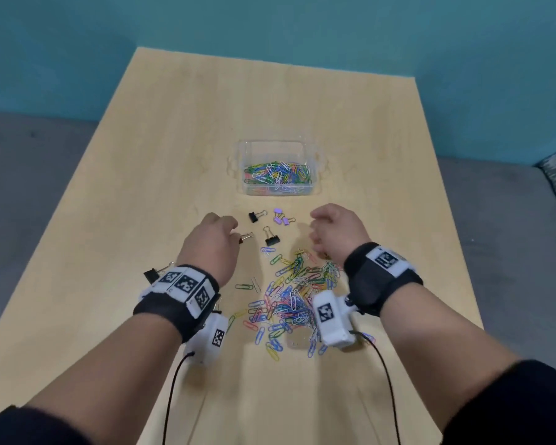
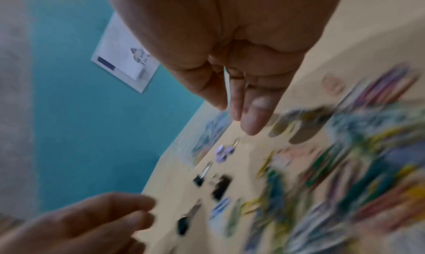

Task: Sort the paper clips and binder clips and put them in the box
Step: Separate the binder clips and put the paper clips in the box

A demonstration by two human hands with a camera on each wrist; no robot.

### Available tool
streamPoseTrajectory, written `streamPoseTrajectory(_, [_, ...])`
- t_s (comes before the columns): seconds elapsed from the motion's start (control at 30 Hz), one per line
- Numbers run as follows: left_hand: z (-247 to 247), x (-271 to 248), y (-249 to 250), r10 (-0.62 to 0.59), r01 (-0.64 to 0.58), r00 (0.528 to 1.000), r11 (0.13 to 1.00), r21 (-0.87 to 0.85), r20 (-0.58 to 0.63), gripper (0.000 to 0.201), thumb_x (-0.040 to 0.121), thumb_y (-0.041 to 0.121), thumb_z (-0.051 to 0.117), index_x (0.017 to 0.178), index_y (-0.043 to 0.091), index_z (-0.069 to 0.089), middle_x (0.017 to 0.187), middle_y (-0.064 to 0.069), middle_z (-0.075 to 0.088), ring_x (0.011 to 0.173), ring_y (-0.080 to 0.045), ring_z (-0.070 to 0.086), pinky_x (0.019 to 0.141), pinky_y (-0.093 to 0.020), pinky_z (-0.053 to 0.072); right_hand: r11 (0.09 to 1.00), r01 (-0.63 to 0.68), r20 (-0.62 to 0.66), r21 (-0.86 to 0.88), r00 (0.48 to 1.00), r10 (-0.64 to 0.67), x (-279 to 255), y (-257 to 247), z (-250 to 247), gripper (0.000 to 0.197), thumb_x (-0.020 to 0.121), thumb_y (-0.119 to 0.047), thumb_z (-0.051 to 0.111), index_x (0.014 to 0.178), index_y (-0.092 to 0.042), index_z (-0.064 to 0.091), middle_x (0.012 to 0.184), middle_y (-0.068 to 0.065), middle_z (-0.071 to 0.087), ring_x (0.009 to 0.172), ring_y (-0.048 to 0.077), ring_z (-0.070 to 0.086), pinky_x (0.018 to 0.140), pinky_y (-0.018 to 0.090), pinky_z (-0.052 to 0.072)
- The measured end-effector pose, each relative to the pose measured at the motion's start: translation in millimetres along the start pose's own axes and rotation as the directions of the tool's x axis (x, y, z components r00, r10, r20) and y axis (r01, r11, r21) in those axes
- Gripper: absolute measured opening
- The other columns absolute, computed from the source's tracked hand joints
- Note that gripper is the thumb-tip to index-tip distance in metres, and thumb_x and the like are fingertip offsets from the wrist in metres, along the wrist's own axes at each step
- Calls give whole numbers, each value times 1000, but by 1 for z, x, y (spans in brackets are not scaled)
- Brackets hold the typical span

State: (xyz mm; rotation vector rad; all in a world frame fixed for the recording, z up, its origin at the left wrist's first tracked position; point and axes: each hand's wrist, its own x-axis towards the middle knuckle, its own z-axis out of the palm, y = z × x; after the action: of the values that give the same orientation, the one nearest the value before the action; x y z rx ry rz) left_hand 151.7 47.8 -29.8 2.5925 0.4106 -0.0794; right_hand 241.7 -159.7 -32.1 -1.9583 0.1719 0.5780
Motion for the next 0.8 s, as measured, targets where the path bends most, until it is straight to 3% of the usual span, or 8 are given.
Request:
streamPoseTrajectory(0.07, [3, -21, 7, 112, -112, 994, 994, 13, 10, 24, 93, 17, 47, 110, 12, 63, 106, -10, 55, 84, -32, 59, 73, -37, 48, 964, 68, -115, -258, 988, -100, -2, 20, -29, 28, 87, -8, 47, 104, -23, 64, 99, 8, 69, 79, 25, 64, 76, 37, 54])
streamPoseTrajectory(0.17, [30, -60, 28, 250, -277, 945, 955, 108, 211, 26, 93, 20, 42, 115, 14, 55, 121, -7, 48, 109, -29, 49, 85, -43, 48, 847, 39, -138, -530, 982, -131, -11, 43, -52, 36, 88, -5, 43, 118, -15, 62, 119, 9, 64, 107, 27, 60, 93, 33, 46])
streamPoseTrajectory(0.27, [62, -67, 41, 261, -331, 916, 920, 209, 303, 47, 96, 33, 39, 137, 11, 34, 149, -11, 26, 138, -28, 20, 109, -42, 32, 617, 262, 108, -742, 955, -276, -19, 44, -42, 43, 87, -1, 41, 127, -9, 54, 134, 12, 52, 124, 30, 47, 102, 36, 40])
streamPoseTrajectory(0.4, [69, -57, 49, 145, -228, 945, 934, 273, 294, 56, 97, 36, 39, 143, 6, 26, 155, -16, 15, 145, -31, 7, 115, -41, 23, 341, 525, 466, -780, 851, -242, -19, 46, -23, 66, 88, 1, 42, 150, -6, 19, 159, 10, 15, 146, 28, 11, 120, 37, 13])
streamPoseTrajectory(0.5, [64, -61, 44, 203, -284, 918, 936, 209, 341, 56, 92, 16, 43, 144, 8, 27, 156, -11, 16, 144, -26, 11, 116, -36, 22, 190, 603, 578, -775, 797, -175, -28, 53, -20, 69, 85, -2, 42, 150, -6, 17, 160, 11, 9, 146, 34, 8, 116, 46, 21])
streamPoseTrajectory(0.6, [44, -57, 34, 263, -263, 915, 964, -45, 305, 61, 83, -4, 41, 140, 18, 43, 148, -1, 39, 133, -18, 38, 109, -30, 31, 273, 660, 613, -700, 751, -245, -46, 57, -31, 63, 85, 2, 41, 147, -7, 30, 156, 11, 25, 142, 32, 23, 115, 41, 26])
streamPoseTrajectory(0.67, [30, -48, 26, 217, -185, 941, 972, -142, 258, 60, 82, -7, 39, 134, 19, 52, 142, 2, 48, 126, -17, 48, 107, -29, 36, 384, 618, 527, -686, 786, -323, -51, 57, -42, 58, 88, 2, 41, 145, -9, 36, 153, 10, 33, 140, 28, 29, 116, 33, 24])
streamPoseTrajectory(0.8, [30, -38, 32, 311, -328, 893, 945, -3, 325, 55, 85, -6, 42, 136, 13, 49, 145, -2, 44, 133, -22, 38, 110, -34, 33, 420, 495, 421, -761, 869, -262, -44, 58, -44, 59, 92, 0, 39, 148, -11, 27, 156, 10, 24, 144, 28, 19, 118, 32, 13])
